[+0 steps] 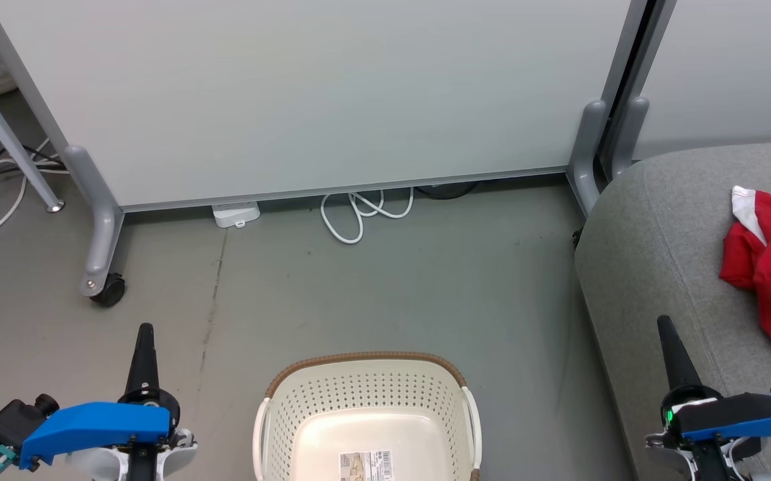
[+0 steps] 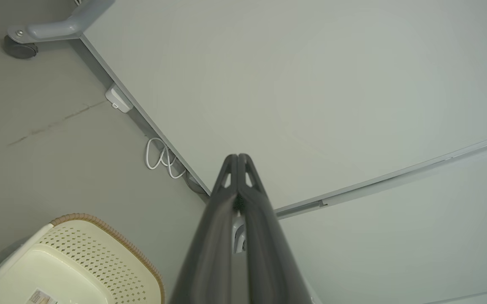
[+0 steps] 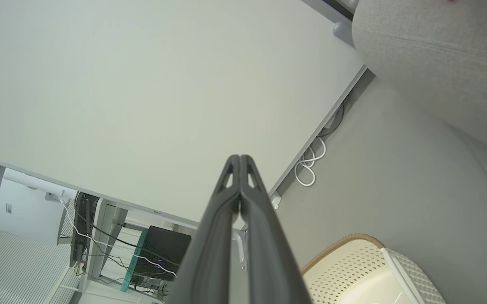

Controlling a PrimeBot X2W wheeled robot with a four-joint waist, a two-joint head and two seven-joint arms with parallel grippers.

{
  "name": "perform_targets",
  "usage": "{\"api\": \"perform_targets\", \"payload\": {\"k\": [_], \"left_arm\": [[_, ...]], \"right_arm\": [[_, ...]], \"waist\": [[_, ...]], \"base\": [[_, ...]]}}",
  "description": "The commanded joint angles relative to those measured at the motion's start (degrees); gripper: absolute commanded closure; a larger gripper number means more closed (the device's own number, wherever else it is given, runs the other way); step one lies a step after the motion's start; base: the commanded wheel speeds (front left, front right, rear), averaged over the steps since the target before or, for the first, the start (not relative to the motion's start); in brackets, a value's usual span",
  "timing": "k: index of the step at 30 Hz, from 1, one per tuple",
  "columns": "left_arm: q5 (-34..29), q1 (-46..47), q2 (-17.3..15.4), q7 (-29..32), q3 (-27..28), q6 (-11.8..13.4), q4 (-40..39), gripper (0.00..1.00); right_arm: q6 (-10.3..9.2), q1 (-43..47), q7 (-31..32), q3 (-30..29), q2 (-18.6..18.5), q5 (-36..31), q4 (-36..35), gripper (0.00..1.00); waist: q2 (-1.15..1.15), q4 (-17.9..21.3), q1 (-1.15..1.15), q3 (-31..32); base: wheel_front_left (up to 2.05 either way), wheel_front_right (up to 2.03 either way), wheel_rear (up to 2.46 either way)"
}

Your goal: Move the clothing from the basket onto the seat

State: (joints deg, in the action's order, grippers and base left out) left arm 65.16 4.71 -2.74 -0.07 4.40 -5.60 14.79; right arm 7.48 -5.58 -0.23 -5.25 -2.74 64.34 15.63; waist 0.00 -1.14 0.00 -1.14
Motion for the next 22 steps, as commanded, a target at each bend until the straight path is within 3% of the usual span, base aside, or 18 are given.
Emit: {"api": "perform_targets", "payload": {"k": [1,22], "left_arm": [[1.6,1.2,-0.2,0.4,0.3,-0.1,-0.8,1.0],[12.9,1.7,-0.2,3.2,1.3,-0.2,-1.6,1.0]], "right_arm": [[0.02,-1.1,0.4,-0.2,-0.2,1.9,-0.7,1.0],[0.02,-1.5,3.4,-0.8,-0.2,13.4,-0.9,1.0]], "waist": [[0.0,0.0,0.0,0.0],[0.0,0.5,0.0,0.5]], "base": [[0.0,0.0,0.0],[0.0,0.0,0.0]]}}
